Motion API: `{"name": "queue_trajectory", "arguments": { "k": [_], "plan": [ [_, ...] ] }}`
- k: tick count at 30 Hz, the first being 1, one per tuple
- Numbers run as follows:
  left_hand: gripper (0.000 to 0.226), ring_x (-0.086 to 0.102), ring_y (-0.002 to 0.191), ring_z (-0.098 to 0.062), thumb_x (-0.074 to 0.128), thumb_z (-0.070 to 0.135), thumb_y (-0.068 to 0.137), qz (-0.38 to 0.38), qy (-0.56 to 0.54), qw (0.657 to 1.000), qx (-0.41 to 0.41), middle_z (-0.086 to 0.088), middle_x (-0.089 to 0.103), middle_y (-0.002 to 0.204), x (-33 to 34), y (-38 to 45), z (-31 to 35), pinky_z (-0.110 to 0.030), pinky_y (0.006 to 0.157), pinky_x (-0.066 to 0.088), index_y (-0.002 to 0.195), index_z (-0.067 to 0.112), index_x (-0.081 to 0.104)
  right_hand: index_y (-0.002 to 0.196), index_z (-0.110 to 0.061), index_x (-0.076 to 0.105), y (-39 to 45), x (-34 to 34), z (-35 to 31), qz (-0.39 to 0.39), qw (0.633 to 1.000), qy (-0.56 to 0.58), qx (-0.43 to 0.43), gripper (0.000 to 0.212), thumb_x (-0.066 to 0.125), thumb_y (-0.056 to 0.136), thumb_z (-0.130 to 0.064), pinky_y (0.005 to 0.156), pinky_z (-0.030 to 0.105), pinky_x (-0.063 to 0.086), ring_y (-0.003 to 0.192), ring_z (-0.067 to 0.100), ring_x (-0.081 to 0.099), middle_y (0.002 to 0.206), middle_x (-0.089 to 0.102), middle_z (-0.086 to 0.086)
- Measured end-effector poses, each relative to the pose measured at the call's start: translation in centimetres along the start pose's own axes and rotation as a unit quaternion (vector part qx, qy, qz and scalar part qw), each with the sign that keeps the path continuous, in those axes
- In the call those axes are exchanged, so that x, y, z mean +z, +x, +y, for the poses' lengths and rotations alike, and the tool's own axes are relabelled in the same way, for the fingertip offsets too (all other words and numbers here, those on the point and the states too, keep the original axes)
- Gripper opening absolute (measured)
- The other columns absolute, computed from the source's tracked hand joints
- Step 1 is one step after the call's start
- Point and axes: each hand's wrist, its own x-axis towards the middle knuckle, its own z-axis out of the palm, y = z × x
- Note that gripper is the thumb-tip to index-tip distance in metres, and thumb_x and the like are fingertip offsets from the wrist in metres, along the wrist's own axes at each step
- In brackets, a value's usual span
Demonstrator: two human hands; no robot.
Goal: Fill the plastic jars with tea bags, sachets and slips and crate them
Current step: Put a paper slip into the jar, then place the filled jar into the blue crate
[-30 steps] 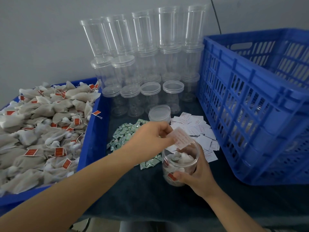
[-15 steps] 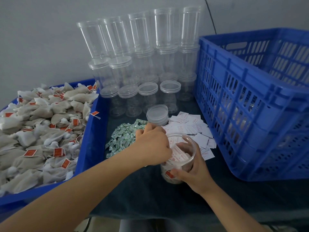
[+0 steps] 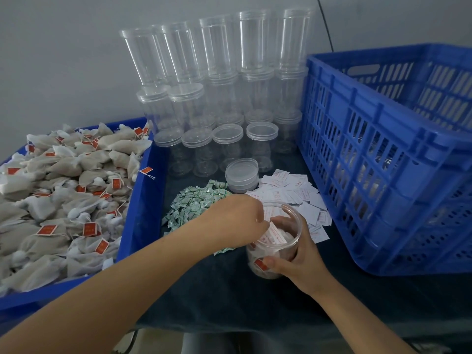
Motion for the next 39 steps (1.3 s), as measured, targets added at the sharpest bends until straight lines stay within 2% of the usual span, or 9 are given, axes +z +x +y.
{"name": "queue_trajectory", "arguments": {
  "k": [6,9,13,16,23,27,32,36,39],
  "plan": [
    [0.024,0.057,0.066,0.003,0.038,0.033,0.100,0.047,-0.196,0.979,0.032,0.008,0.064,0.081,0.7,-0.8,-1.3,-0.024,0.060,0.042,0.124,0.033,0.039,0.140,-0.058,0.012,-0.1,-1.6,-2.5,-0.045,0.996,-0.068,0.022,0.118,0.089,0.052,-0.046,0.094,0.000,0.037,0.128,-0.022,0.037,0.141,0.041,-0.035],
    [0.024,0.063,0.081,-0.002,0.038,0.025,0.101,0.016,-0.307,0.951,-0.014,0.008,0.067,0.097,0.6,-0.8,-2.1,-0.039,0.078,0.053,0.117,0.026,0.055,0.137,-0.065,0.006,0.4,-2.8,-6.1,-0.080,0.975,-0.206,0.019,0.119,0.089,0.052,-0.065,0.108,0.009,0.030,0.127,-0.027,0.030,0.134,0.033,-0.052],
    [0.034,0.064,0.083,0.003,0.040,0.003,0.093,-0.033,-0.324,0.946,-0.002,0.010,0.067,0.105,0.4,-0.2,-2.9,-0.035,0.077,0.053,0.108,0.026,0.060,0.155,-0.049,0.002,2.6,-2.6,-11.8,-0.186,0.847,-0.497,0.031,0.119,0.070,0.062,-0.080,0.105,0.023,0.035,0.132,-0.005,0.035,0.152,0.031,-0.019],
    [0.036,0.064,0.082,0.003,0.047,0.000,0.089,-0.039,-0.320,0.946,0.032,0.011,0.068,0.103,0.5,0.3,-3.5,-0.018,0.070,0.051,0.103,0.029,0.062,0.155,-0.043,0.010,4.1,-0.8,-14.8,-0.247,0.733,-0.632,0.048,0.106,0.069,0.072,-0.073,0.077,0.032,0.044,0.114,0.018,0.051,0.137,0.042,-0.007],
    [0.023,0.068,0.090,-0.010,0.052,0.004,0.093,-0.051,-0.398,0.916,0.024,0.002,0.072,0.098,0.5,1.5,-3.9,-0.028,0.085,0.054,0.108,0.016,0.065,0.139,-0.028,0.048,6.6,1.0,-20.2,-0.305,0.610,-0.730,0.051,0.074,0.071,0.078,-0.064,0.062,0.029,0.042,0.087,0.015,0.053,0.100,0.053,-0.008],
    [0.023,0.069,0.085,-0.008,0.050,0.003,0.094,-0.061,-0.362,0.930,0.035,0.000,0.072,0.099,-0.2,2.3,-4.3,-0.017,0.072,0.052,0.108,0.013,0.064,0.144,-0.040,0.041,7.6,-1.7,-27.6,-0.248,0.678,-0.690,0.056,0.083,0.073,0.073,-0.068,0.068,0.027,0.043,0.090,0.009,0.053,0.096,0.043,-0.018],
    [0.019,0.068,0.084,-0.007,0.050,0.008,0.094,-0.066,-0.306,0.949,0.030,0.003,0.072,0.093,-0.6,3.1,-4.5,-0.033,0.087,0.053,0.097,0.020,0.065,0.135,-0.040,0.051,8.3,-6.2,-36.9,-0.062,0.806,-0.588,0.033,0.099,0.066,0.041,-0.069,0.057,0.022,0.053,0.087,0.008,0.061,0.095,0.055,-0.021],
    [0.018,0.067,0.083,-0.003,0.053,0.013,0.094,-0.065,-0.280,0.958,0.020,0.009,0.072,0.090,-0.2,3.7,-5.1,-0.028,0.083,0.054,0.094,0.025,0.066,0.138,-0.031,0.052,10.6,-12.1,-39.7,0.108,0.854,-0.509,0.004,0.079,0.075,0.067,-0.055,0.065,0.029,0.049,0.105,0.024,0.059,0.118,0.058,-0.009],
    [0.017,0.068,0.082,-0.001,0.053,0.013,0.094,-0.072,-0.281,0.957,0.007,0.009,0.073,0.090,0.2,4.0,-5.6,-0.025,0.082,0.054,0.095,0.023,0.067,0.147,-0.026,0.046,12.8,-16.7,-39.0,0.173,0.839,-0.514,0.045,0.074,0.077,0.082,-0.042,0.065,0.028,0.051,0.116,0.027,0.051,0.134,0.049,-0.002]
  ]
}}
